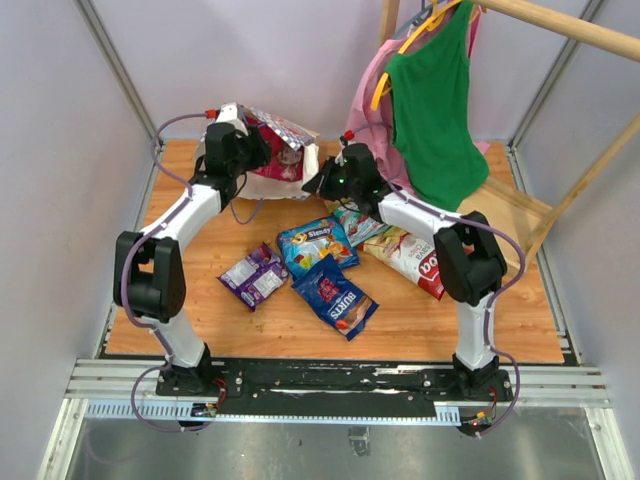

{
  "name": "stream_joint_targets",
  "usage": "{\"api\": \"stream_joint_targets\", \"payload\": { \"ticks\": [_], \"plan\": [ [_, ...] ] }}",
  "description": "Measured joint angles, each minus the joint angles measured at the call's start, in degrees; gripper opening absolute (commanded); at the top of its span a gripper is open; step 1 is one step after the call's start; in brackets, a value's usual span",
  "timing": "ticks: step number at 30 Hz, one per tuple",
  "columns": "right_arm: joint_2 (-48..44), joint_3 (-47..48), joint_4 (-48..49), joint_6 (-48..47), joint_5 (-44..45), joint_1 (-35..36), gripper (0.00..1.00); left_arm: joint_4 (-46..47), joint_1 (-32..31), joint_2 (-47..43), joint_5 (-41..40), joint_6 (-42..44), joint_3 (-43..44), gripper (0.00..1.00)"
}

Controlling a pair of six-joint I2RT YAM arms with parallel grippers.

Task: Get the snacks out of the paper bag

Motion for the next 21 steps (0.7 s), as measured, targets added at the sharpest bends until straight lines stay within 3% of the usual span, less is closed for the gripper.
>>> {"api": "stream_joint_targets", "payload": {
  "ticks": [11,14,16,21],
  "plan": [
    [-5.38,5.66,-12.31,-14.91,21.62,8.92,0.01,3.91,0.00,10.62,-2.51,-1.49,7.23,0.74],
    [-5.38,5.68,-13.42,-17.27,24.61,9.31,0.01,3.74,0.00,13.07,-4.04,-1.55,7.98,0.84],
    [-5.38,5.68,-13.64,-18.36,25.66,9.31,0.01,3.30,0.00,15.19,-6.05,-1.64,10.10,0.97],
    [-5.38,5.68,-13.55,-19.87,25.70,9.31,0.01,1.27,0.00,20.15,-12.09,-2.58,18.47,1.00]
  ]
}}
